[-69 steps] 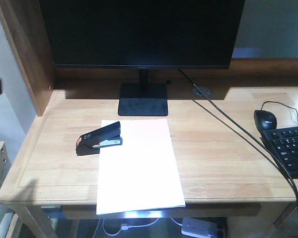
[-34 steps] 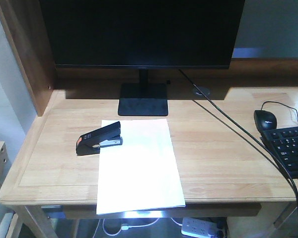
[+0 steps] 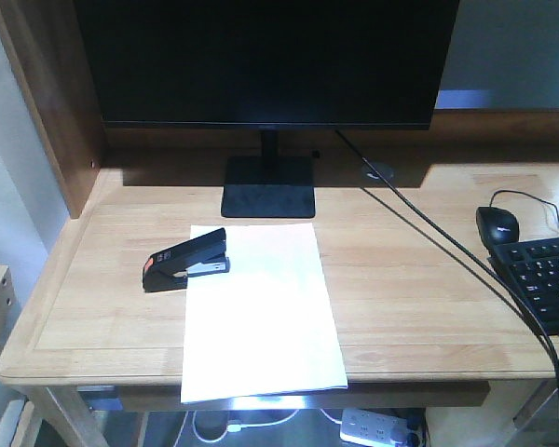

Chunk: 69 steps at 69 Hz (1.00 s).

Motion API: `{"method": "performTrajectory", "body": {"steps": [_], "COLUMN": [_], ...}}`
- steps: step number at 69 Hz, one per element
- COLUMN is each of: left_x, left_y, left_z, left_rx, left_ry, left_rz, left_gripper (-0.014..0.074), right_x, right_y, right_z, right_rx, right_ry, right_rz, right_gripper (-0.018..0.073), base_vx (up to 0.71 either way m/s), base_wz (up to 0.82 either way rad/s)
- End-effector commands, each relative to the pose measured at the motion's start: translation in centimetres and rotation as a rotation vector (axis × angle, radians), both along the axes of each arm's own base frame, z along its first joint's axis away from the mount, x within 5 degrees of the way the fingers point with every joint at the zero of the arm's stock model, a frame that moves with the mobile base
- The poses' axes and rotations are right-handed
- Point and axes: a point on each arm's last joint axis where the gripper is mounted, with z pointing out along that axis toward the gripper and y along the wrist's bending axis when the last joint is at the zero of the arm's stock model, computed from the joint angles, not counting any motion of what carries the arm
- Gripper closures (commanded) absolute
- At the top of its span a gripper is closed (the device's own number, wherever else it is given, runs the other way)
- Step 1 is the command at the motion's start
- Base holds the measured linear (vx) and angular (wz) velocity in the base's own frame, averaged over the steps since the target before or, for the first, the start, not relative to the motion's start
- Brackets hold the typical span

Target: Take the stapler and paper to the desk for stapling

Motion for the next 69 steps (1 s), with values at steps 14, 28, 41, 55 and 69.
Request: {"method": "performTrajectory", "body": {"steps": [14,28,41,55,69], "left_x": [0.03,0.03,0.03,0.03,0.03], "left_y": [-0.04,-0.04,-0.04,-0.04,-0.04], "left_z": [1.22,1.22,1.22,1.22,1.22], "left_rx": [-0.028,-0.028,-0.028,-0.028,-0.028], "left_ry": [-0.071,-0.071,-0.071,-0.071,-0.071], "left_rz": [-0.007,-0.007,-0.007,-0.007,-0.007], "left_gripper": [0.0603,0.0603,0.0603,0.0603,0.0603], "right_x": [-0.07,-0.05,-0.04,-0.04,-0.03], "right_y": [0.05,0.0,-0.02,-0.02,-0.04], "right_z": [0.96,0.88,0.87,0.87,0.85], "right_rx": [-0.031,-0.029,-0.031,-0.031,-0.031], "right_ry": [-0.045,-0.036,-0.035,-0.035,-0.033], "right_rz": [0.005,-0.001,-0.003,-0.003,-0.006], "right_gripper": [0.0286,0.0573,0.0569,0.0569,0.0569], "base_vx": [0.0,0.0,0.0,0.0,0.0], "base_wz": [0.0,0.0,0.0,0.0,0.0]}}
